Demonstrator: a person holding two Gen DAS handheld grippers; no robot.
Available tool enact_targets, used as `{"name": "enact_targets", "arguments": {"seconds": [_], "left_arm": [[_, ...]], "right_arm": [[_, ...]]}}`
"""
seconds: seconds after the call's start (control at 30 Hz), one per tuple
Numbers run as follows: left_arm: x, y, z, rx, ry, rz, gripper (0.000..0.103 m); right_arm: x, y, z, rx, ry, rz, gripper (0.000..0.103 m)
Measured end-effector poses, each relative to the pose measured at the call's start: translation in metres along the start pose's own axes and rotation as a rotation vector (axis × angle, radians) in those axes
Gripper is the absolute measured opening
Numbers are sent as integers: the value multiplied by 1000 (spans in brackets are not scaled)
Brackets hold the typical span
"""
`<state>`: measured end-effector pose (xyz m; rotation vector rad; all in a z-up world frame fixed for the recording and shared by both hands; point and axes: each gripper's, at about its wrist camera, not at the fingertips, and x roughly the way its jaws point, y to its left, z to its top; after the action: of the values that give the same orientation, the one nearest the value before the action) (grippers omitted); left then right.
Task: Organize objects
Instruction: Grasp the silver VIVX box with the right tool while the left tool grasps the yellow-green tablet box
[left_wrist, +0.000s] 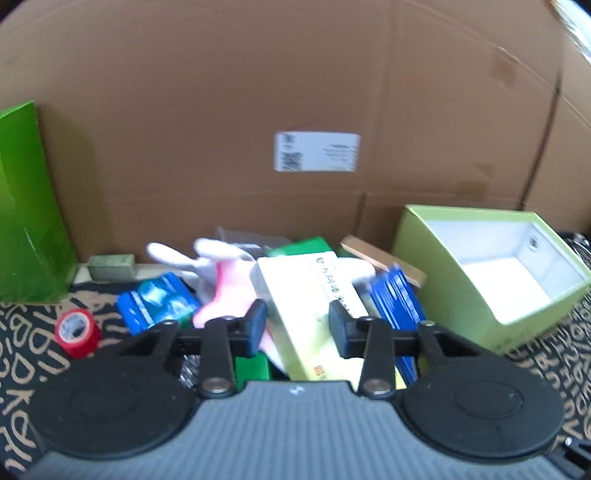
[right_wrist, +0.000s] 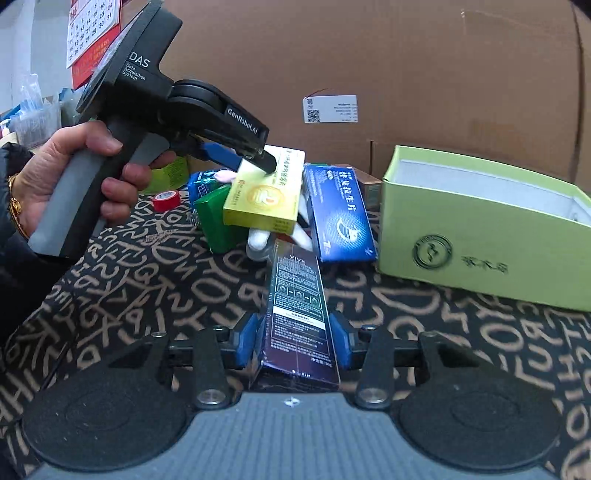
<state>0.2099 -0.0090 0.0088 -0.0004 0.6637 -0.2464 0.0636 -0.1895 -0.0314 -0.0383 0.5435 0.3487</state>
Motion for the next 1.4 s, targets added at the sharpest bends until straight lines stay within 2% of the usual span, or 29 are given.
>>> {"name": "enact_targets", "arguments": {"seconds": [0.13,0.2,0.27,0.3,0.33,0.4,0.5,0.6,0.77,0.83,0.87,0.93,1.07,1.1,1.2,1.3,1.4], "left_arm": [[-17,-15,-14,43,2,-50,15],[-26,-21,-23,60,12,-72,15],[-33,-27,-30,71,26,-84,22],[-36,-29,-33,69,36,-86,37],[-39,-31,-36,64,42,-84,60],[-42,-38,-38,56,31,-63,80],[-42,-53,-36,80,32,-39,87],[-30,-70,-35,94,46,-19,102],[-6,-88,-35,174,33,74,102],[3,-85,-40,224,38,104,82],[5,-82,-43,253,37,105,82],[-1,-74,-49,289,32,70,77],[-26,-45,-57,283,71,-49,69],[-32,-38,-60,280,83,-63,70],[-50,-25,-68,255,77,-27,87],[-58,-28,-71,286,62,-37,86],[-50,-44,-70,342,53,-46,86]], "right_arm": [[-10,3,-7,-39,18,-54,47],[-17,3,-13,-51,26,-68,47],[-26,-1,-19,-57,34,-78,47],[-30,-3,-21,-57,42,-80,47],[-33,-5,-23,-52,54,-76,47],[-38,-9,-25,-33,45,-71,47],[-42,-14,-22,-3,14,-76,51],[-44,-13,-21,4,-1,-95,55],[-47,-13,-22,21,1,-96,56],[-48,-13,-24,23,0,-93,56],[-49,-13,-24,24,0,-90,56],[-48,-15,-24,29,3,-84,56],[-46,-16,-24,24,11,-69,57],[-44,-15,-24,20,15,-65,57],[-39,-14,-25,5,34,-57,57],[-30,-12,-24,0,52,-56,57],[-23,-8,-21,-15,64,-59,57]]}}
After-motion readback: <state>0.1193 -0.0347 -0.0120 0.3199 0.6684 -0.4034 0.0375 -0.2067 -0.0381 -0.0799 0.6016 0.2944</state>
